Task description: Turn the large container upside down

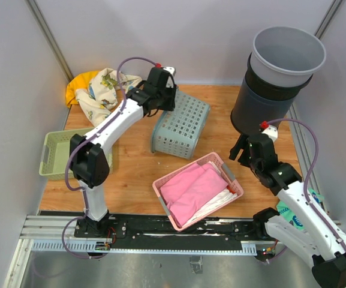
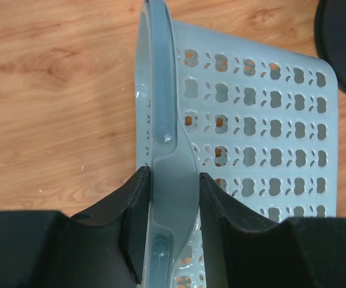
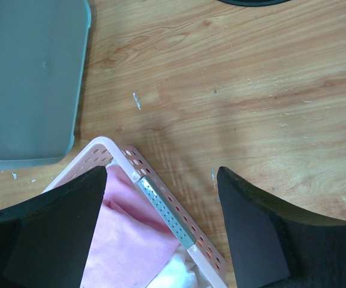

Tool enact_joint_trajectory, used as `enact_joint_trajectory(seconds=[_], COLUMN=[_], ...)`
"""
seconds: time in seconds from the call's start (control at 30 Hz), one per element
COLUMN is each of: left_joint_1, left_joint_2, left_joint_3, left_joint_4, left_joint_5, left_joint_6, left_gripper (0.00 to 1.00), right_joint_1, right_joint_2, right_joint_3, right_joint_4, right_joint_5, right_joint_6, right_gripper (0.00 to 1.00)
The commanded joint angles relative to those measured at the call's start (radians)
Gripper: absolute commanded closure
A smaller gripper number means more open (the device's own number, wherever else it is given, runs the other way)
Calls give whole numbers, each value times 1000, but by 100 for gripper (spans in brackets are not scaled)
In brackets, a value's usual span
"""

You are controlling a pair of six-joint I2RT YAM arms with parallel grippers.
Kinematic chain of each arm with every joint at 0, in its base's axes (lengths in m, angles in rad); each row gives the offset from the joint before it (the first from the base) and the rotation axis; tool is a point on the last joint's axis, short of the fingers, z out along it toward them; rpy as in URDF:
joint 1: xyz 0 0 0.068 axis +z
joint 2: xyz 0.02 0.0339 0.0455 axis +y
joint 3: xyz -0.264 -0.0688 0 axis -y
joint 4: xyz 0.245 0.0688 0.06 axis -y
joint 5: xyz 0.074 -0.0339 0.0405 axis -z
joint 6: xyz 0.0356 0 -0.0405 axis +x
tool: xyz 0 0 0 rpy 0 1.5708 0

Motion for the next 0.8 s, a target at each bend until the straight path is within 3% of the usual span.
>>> enact_joint_trajectory(seconds=[0.0,0.27,0.47,0.57,0.77], left_joint_1=[136,372,493,528,552], left_joint_2=[-100,-166,-143,-120,-91], left_joint_3=[-117,-402,-522,-529,-413], left_joint_4=[138,441,549,522,372], left_joint_5=[321,693,794,762,630], left_joint_6=[-149,-397,-461,-423,-308], left_gripper=[84,84,84,66,9], right_joint_1=[-14,-14,-14,-14,-14], right_joint_2=[-17,-36,-49,-52,-47], right_joint_3=[-8,-7,-6,-4,6], right_joint_4=[3,-20,-27,-32,-34], right_joint_5=[8,17,13,10,-13], right_joint_6=[9,10,10,10,4], right_gripper=[24,24,24,25,24])
